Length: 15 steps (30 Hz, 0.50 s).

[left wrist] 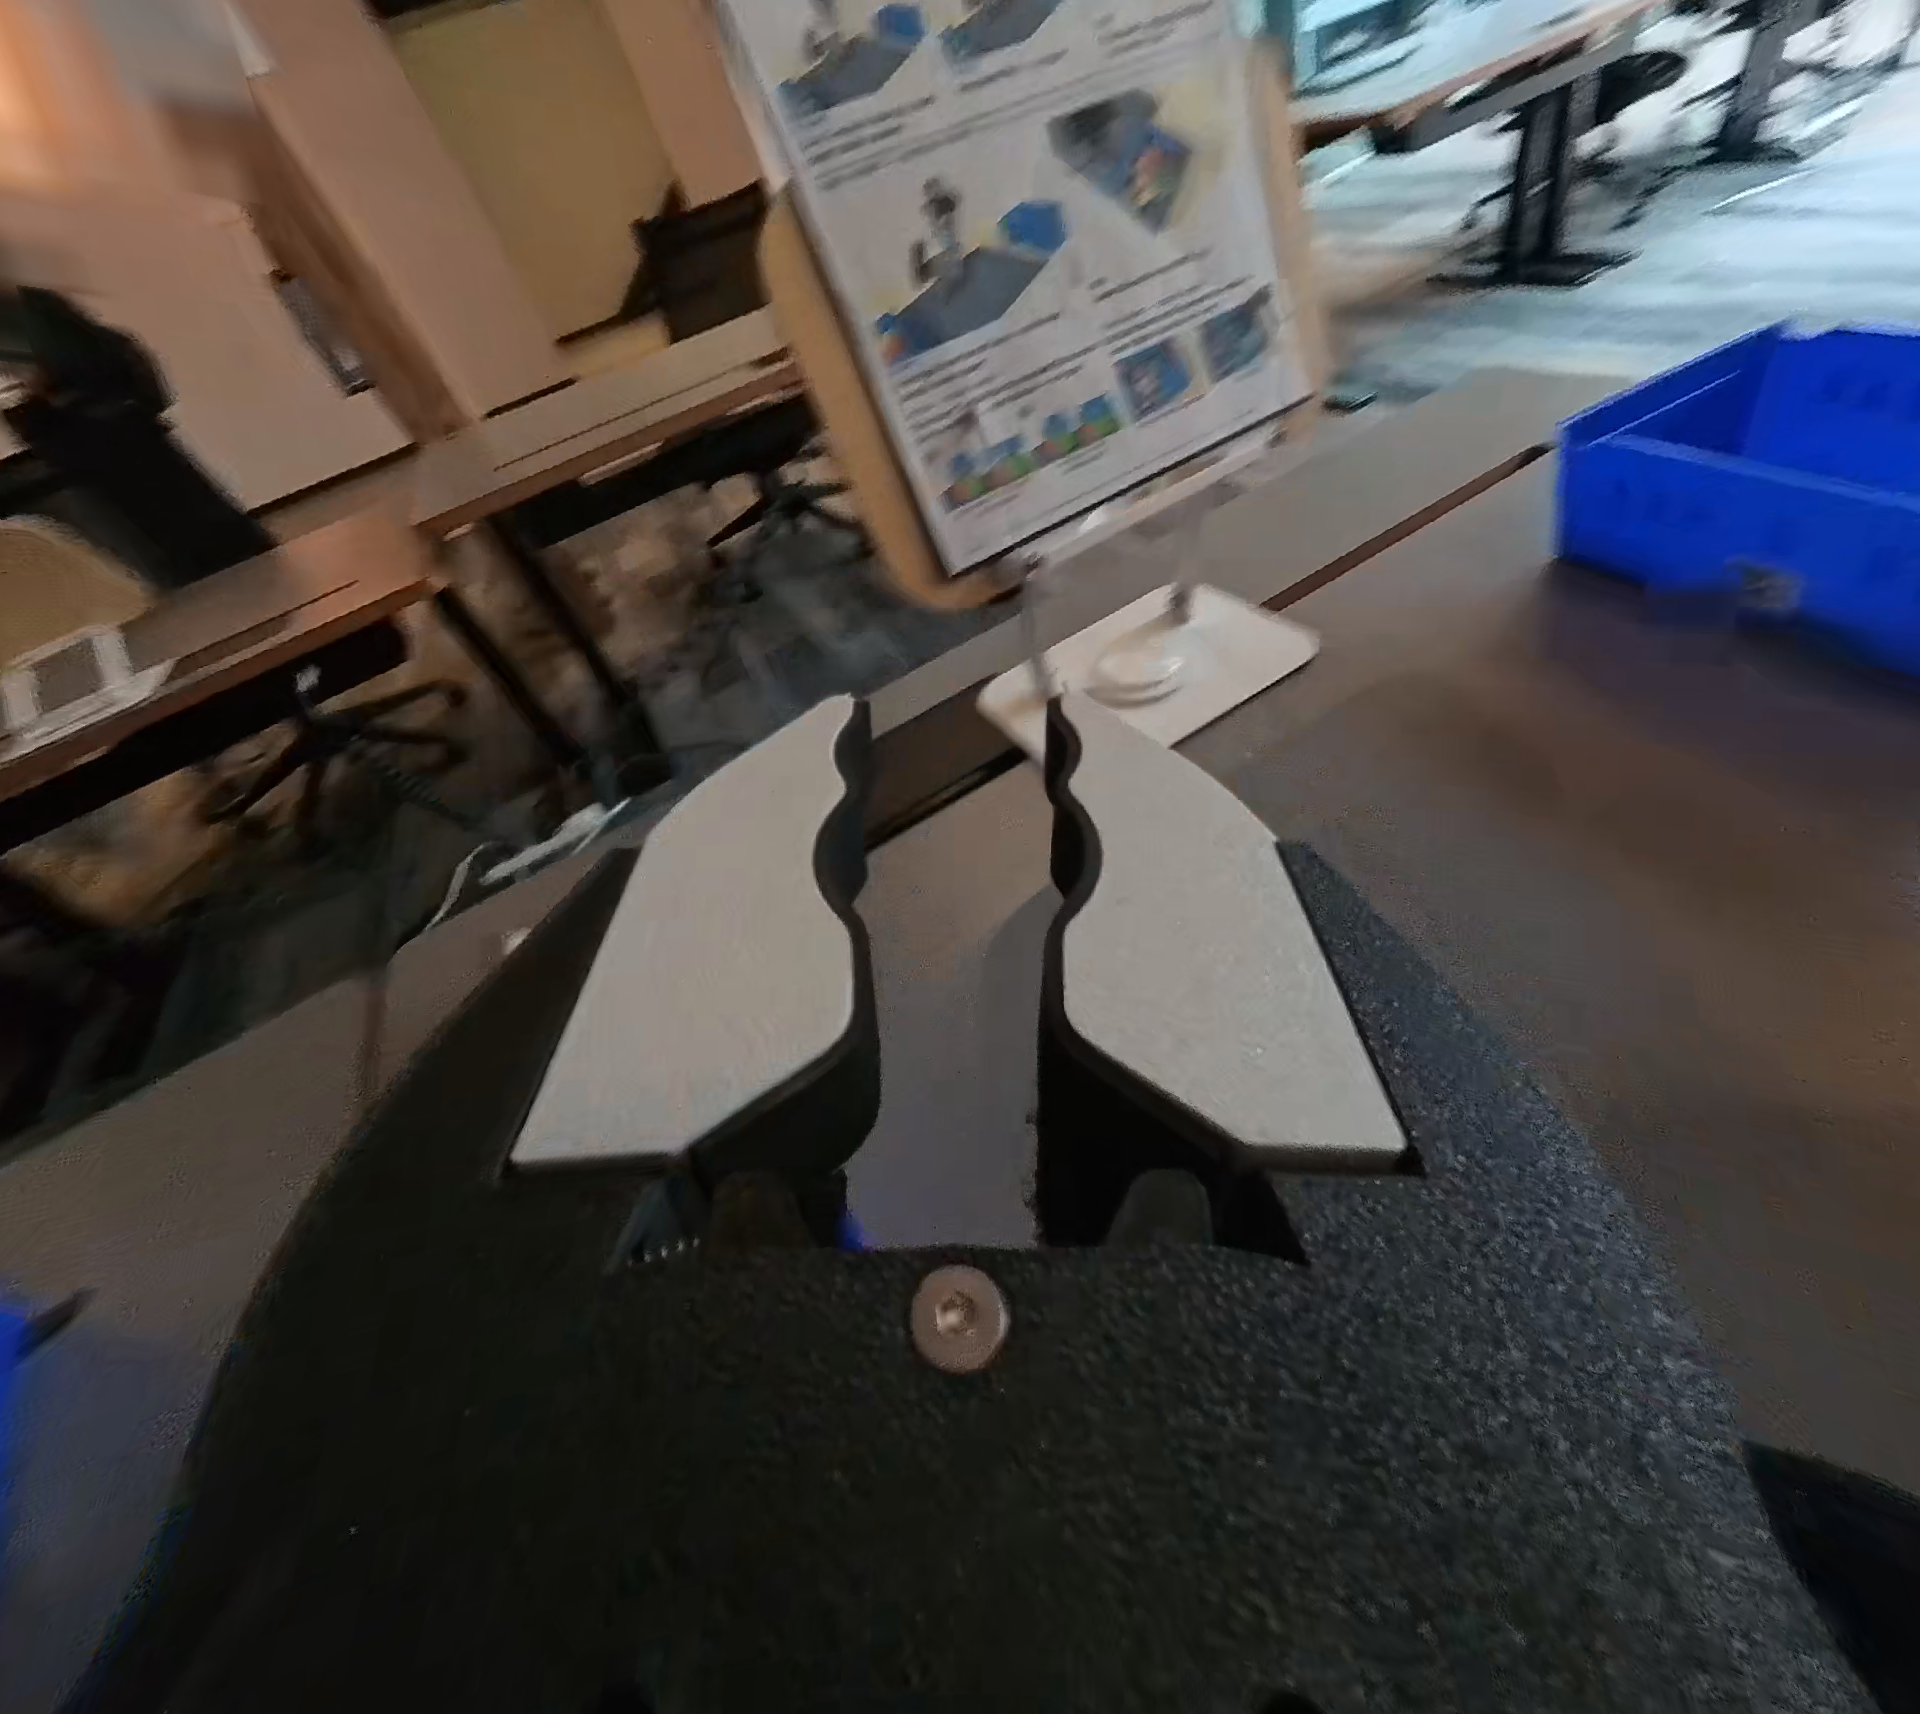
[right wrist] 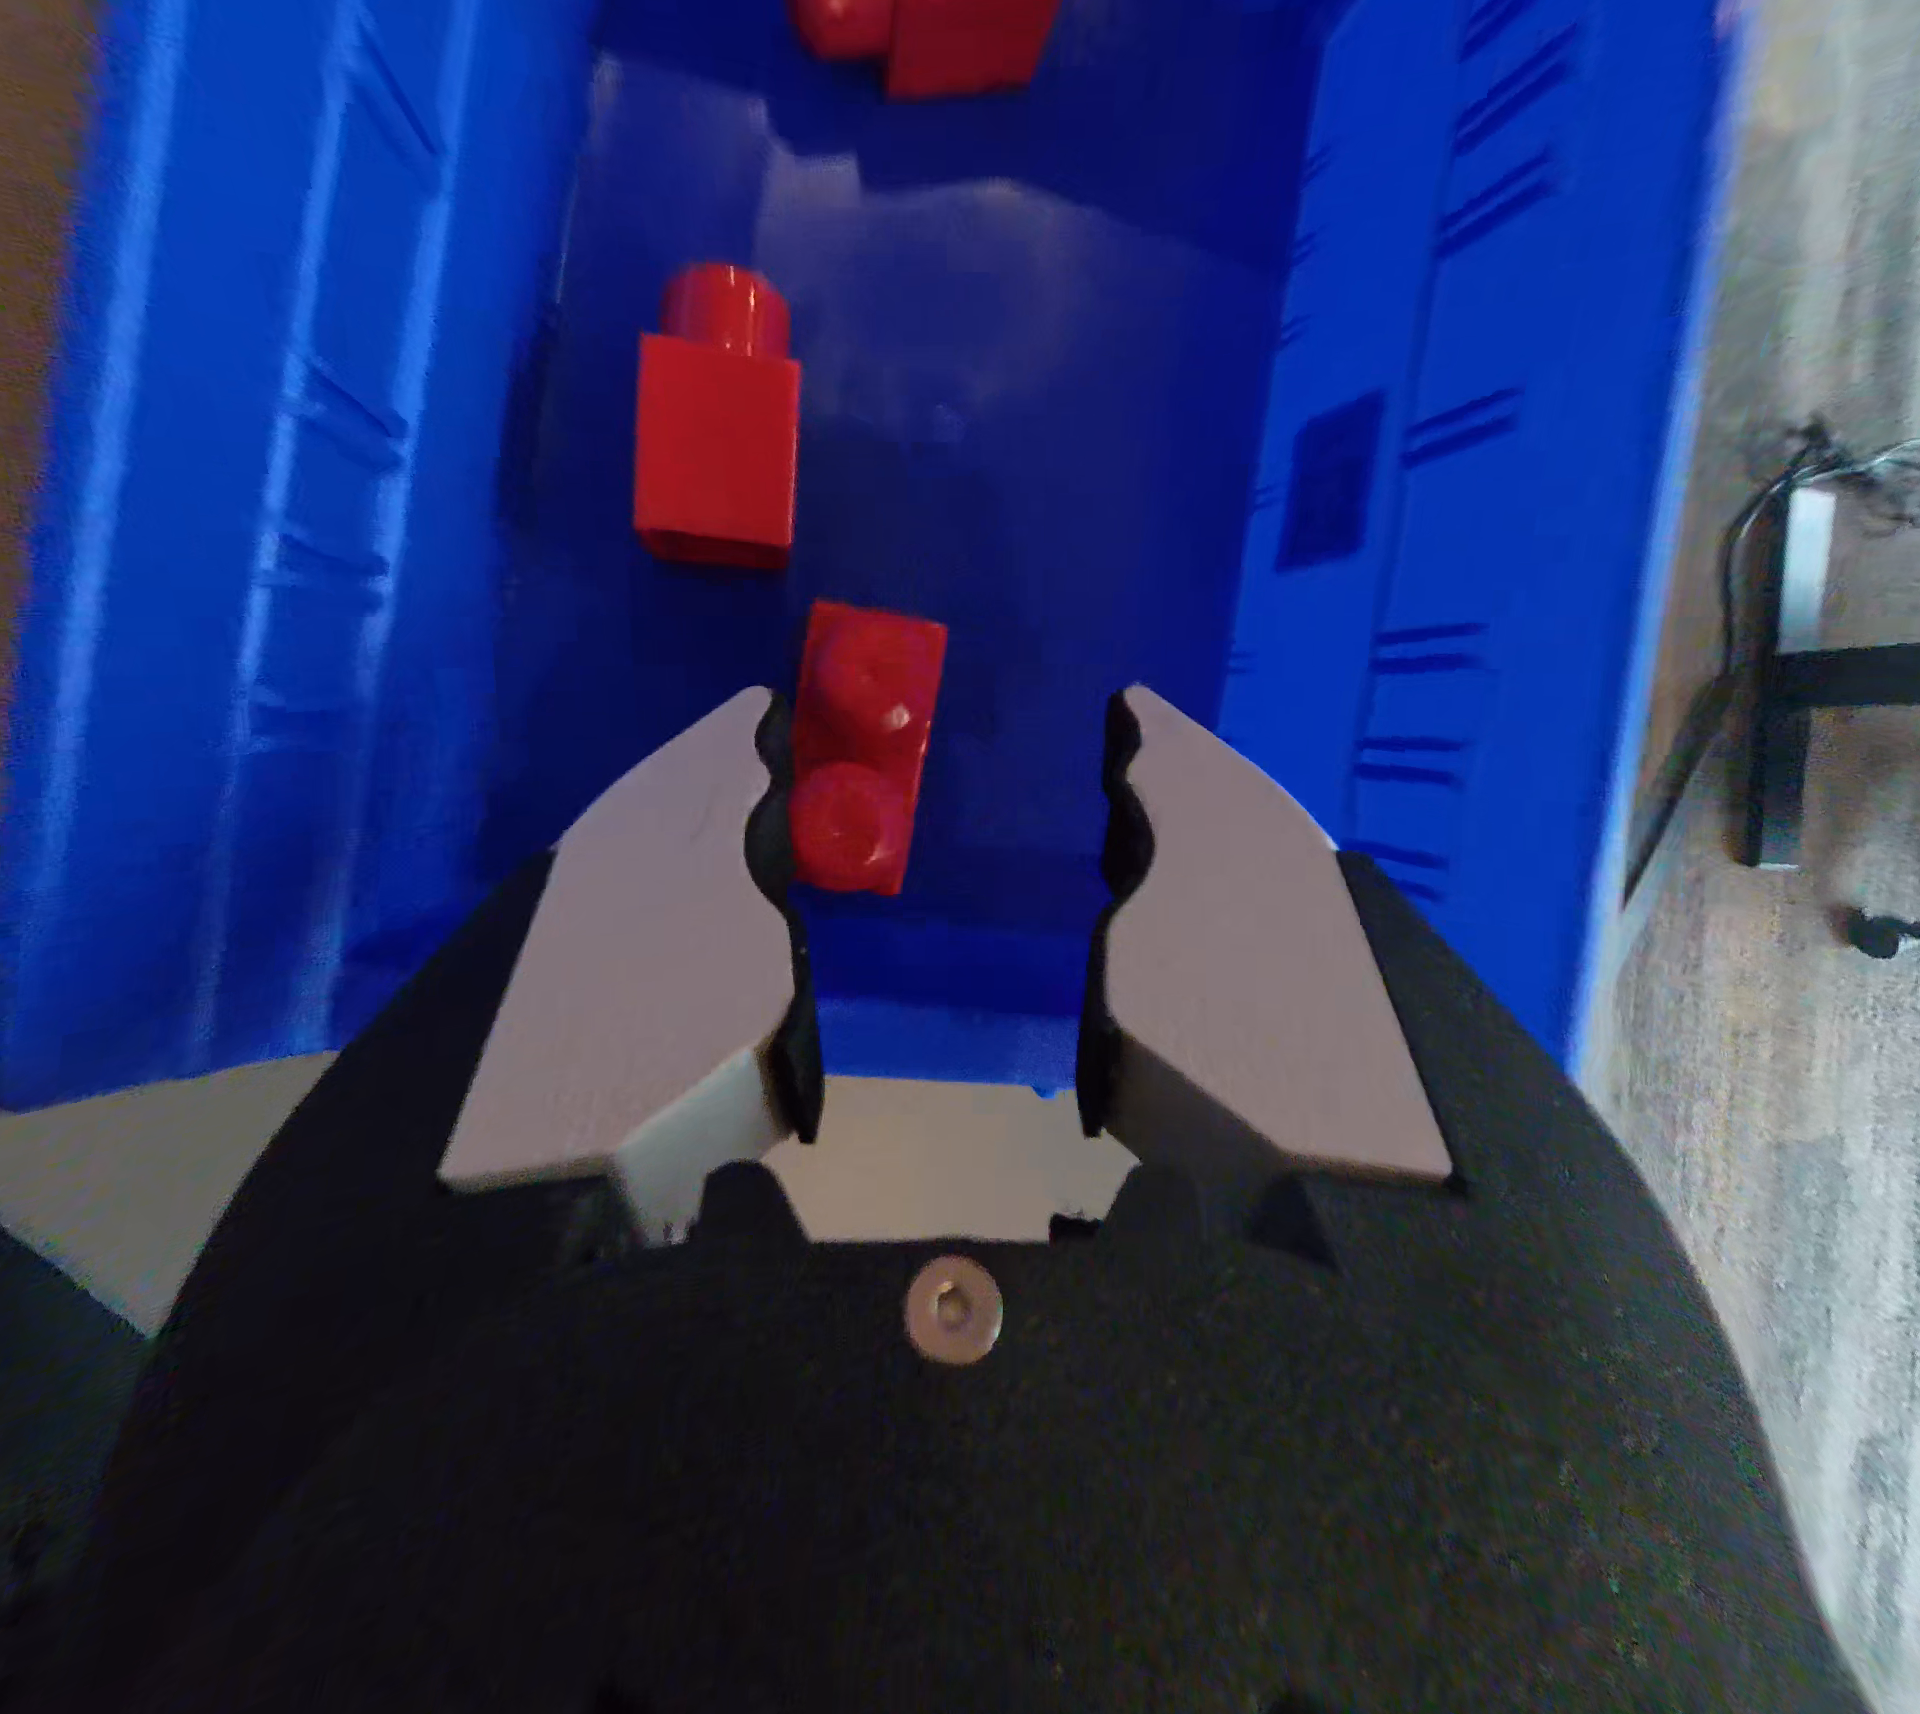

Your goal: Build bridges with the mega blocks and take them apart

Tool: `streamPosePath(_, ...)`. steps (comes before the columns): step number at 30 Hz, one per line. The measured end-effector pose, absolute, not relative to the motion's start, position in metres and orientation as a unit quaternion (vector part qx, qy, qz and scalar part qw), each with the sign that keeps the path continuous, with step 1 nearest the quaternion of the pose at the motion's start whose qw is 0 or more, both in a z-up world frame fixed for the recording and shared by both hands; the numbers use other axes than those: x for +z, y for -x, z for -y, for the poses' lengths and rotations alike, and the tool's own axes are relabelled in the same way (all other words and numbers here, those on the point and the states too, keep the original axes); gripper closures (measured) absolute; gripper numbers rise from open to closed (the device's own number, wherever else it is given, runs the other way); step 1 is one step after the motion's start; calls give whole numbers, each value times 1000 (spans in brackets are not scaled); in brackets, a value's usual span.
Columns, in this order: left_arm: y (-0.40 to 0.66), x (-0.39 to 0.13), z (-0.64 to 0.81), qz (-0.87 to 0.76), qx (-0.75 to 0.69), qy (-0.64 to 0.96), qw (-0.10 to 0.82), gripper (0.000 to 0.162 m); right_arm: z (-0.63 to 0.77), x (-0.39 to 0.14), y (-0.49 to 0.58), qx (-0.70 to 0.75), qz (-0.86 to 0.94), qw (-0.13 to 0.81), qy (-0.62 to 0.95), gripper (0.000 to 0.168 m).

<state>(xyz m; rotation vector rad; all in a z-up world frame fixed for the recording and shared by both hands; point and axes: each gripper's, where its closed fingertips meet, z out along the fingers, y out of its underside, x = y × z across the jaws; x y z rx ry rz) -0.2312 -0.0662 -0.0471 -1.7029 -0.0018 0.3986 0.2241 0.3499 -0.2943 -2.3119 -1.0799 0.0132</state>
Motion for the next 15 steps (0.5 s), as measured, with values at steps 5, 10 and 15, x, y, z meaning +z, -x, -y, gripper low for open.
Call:
streamPosePath(5,287,-79,132,119,258,786,549,131,-339,-222,-204,24,406,403,820,111)
streamPosePath(10,315,-113,166,205,220,805,511,131,-291,-145,-134,61,504,481,715,111)
streamPosePath(15,340,-167,184,293,196,851,390,123,-230,-86,-58,95,592,528,602,110)
